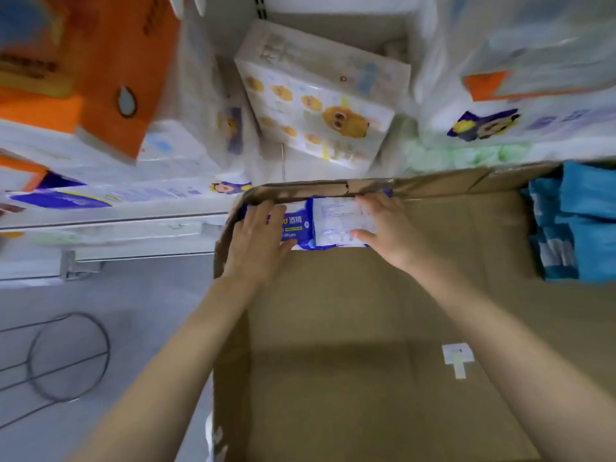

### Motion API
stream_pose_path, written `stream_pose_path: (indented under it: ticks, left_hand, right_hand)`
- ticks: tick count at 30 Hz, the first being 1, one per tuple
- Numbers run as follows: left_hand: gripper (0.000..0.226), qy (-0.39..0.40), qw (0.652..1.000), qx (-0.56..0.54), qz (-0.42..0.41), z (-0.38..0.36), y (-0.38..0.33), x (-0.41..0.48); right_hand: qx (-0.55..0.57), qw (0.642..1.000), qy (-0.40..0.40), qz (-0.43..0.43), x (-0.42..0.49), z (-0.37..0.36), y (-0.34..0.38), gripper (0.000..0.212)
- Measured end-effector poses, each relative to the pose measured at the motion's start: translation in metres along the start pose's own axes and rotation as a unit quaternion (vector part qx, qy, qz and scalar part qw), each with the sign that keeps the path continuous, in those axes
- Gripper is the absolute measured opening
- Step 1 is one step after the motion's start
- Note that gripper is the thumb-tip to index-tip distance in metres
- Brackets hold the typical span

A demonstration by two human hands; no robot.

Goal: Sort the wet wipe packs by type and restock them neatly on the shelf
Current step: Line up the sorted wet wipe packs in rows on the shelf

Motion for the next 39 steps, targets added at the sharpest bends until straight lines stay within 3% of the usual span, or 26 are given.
stream_pose_path:
  ticks: [4, 10, 12, 14, 15, 16, 18, 20, 21, 26, 29, 32, 35, 39]
  left_hand:
    - [0.069, 0.007, 0.995, 0.098, 0.027, -0.004, -0.001, 0.005]
    - [0.047, -0.080, 0.989, 0.125, -0.006, -0.004, -0.012, -0.011]
    - [0.037, -0.068, 0.996, 0.047, 0.038, 0.000, -0.019, -0.024]
    - [0.036, -0.031, 0.985, -0.088, 0.143, -0.002, -0.017, -0.044]
    - [0.034, -0.017, 0.962, -0.190, 0.193, -0.001, -0.015, -0.057]
    - [0.031, -0.007, 0.917, -0.322, 0.234, 0.002, -0.014, -0.072]
    - [0.023, -0.005, 0.778, -0.563, 0.279, 0.014, -0.020, -0.108]
    - [0.018, -0.021, 0.671, -0.682, 0.291, 0.026, -0.023, -0.143]
    - [0.017, -0.031, 0.643, -0.709, 0.287, 0.033, -0.023, -0.160]
    - [0.021, -0.054, 0.610, -0.747, 0.257, 0.077, -0.002, -0.227]
    - [0.032, -0.057, 0.587, -0.783, 0.200, 0.116, 0.029, -0.264]
    - [0.043, -0.072, 0.601, -0.784, 0.142, 0.156, 0.069, -0.304]
    - [0.041, -0.101, 0.608, -0.777, 0.127, 0.185, 0.113, -0.344]
    - [0.042, -0.146, 0.592, -0.781, 0.132, 0.223, 0.166, -0.389]
  right_hand:
    - [-0.092, 0.995, -0.022, -0.012, 0.003, 0.005, -0.004, 0.066]
    - [-0.156, 0.978, -0.133, -0.033, -0.016, 0.001, 0.002, 0.056]
    - [-0.076, 0.988, -0.120, -0.068, -0.028, 0.000, 0.003, 0.044]
    - [0.113, 0.983, -0.051, -0.138, -0.048, -0.002, 0.004, 0.033]
    - [0.226, 0.958, -0.014, -0.174, -0.061, -0.003, 0.007, 0.028]
    - [0.339, 0.918, 0.015, -0.204, -0.078, -0.001, 0.013, 0.020]
    - [0.510, 0.822, 0.080, -0.241, -0.115, 0.000, 0.035, 0.010]
    - [0.592, 0.759, 0.109, -0.247, -0.149, -0.005, 0.063, 0.015]
    - [0.600, 0.755, 0.106, -0.241, -0.163, -0.007, 0.079, 0.017]
    - [0.553, 0.816, 0.087, -0.144, -0.216, -0.018, 0.178, 0.023]
    - [0.546, 0.829, 0.094, -0.079, -0.241, -0.017, 0.247, 0.029]
    - [0.501, 0.861, 0.088, 0.001, -0.263, -0.026, 0.314, 0.032]
    - [0.420, 0.906, 0.002, 0.044, -0.280, -0.044, 0.375, 0.040]
    - [0.450, 0.890, -0.070, 0.031, -0.299, -0.056, 0.449, 0.049]
Point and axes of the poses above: each hand's wrist, its own x-axis towards the middle knuckle, its own z-axis out of the back of the hand, y = z × x, the point moved 2 cm from there along x, towards the middle knuckle, and after that the axes turned 6 degrees about -z, right-handed, at the moved point
